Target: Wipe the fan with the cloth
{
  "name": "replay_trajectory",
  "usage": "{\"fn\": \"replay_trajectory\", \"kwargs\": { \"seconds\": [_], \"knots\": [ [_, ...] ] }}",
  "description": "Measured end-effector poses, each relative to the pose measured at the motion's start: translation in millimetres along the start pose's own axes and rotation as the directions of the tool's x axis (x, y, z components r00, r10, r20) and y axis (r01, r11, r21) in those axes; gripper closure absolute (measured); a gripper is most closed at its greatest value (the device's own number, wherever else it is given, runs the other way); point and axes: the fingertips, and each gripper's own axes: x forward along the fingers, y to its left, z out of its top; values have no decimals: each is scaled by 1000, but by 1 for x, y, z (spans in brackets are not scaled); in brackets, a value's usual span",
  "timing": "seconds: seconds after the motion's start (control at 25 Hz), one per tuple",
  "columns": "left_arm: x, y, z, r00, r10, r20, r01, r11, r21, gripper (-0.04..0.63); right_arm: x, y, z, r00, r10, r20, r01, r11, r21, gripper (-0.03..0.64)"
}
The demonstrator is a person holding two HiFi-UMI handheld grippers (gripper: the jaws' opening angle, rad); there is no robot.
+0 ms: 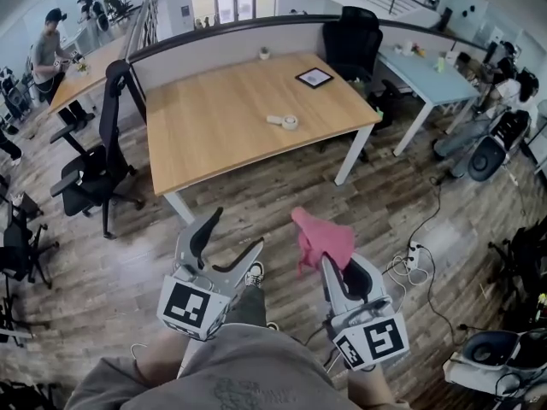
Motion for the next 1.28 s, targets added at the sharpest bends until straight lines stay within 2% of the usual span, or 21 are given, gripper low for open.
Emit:
{"fn": "replay_trajectory", "kwargs": {
  "seconds": [0.24,0.36,0.6,0.72,0.88,1.12,1.28],
  "knots": [
    [38,50,-4,1000,14,11,-14,999,32,261,52,-22,-2,1000,3,-30,-3,1000,5,535],
    [62,73,-3,1000,17,4,-17,1000,24,261,80,-37,-1,999,-4,-44,4,1000,4,535],
    [119,123,2,1000,-15,-5,15,999,43,261,147,-66,7,997,-29,-70,29,1000,-3,535],
    [147,150,2,999,-25,-20,25,999,28,261,180,-81,11,995,-47,-82,47,999,-4,535],
    [185,184,-2,998,-56,-31,58,996,62,261,227,-101,12,993,-70,-93,70,998,0,535],
    [230,235,-18,995,-71,-67,74,996,50,261,293,-126,2,988,-98,-120,97,995,-13,535],
    [259,258,-25,993,-82,-85,89,993,82,261,326,-145,-8,984,-110,-140,110,994,-4,535]
  ]
}}
